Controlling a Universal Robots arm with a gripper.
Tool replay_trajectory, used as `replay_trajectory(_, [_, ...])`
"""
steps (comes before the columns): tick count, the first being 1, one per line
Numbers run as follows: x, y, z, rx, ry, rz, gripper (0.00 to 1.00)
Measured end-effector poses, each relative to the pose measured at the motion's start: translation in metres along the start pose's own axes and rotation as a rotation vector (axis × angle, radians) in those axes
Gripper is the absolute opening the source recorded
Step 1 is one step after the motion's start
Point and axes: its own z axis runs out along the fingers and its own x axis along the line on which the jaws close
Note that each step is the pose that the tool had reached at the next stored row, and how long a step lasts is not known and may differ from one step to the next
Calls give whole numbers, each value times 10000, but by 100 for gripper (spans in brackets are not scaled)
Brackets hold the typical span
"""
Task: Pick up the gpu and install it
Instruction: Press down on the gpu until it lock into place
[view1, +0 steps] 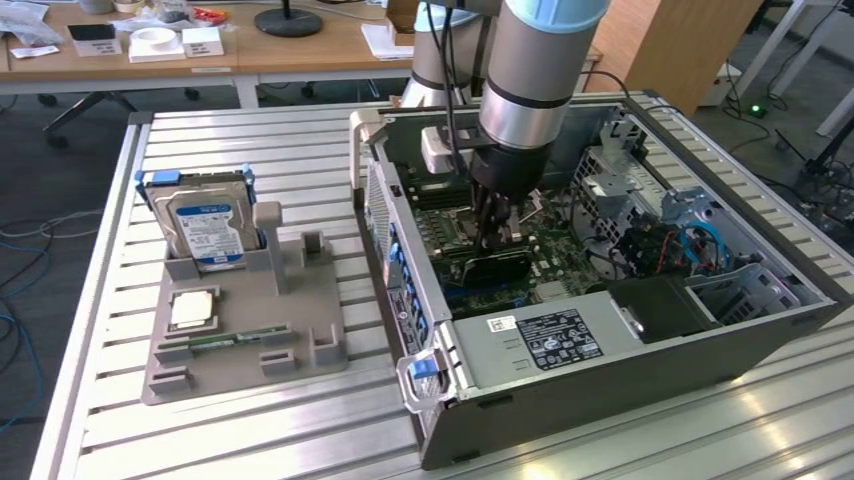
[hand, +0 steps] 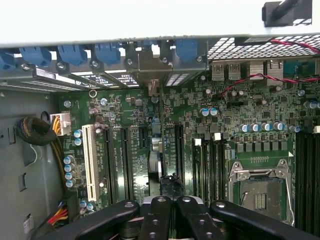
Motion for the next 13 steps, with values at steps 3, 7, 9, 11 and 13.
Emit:
replay_trajectory(3, [1,0,3,0,0,-2,11])
replay_trajectory(7, [2,0,5,-1,1,-1,11])
replay_trajectory(9, [2,0,6,0,0,-1,11])
replay_trajectory(11, [2,-1,7,0,0,-1,11])
replay_trajectory(13, [2,0,17,3,-2,-3,11])
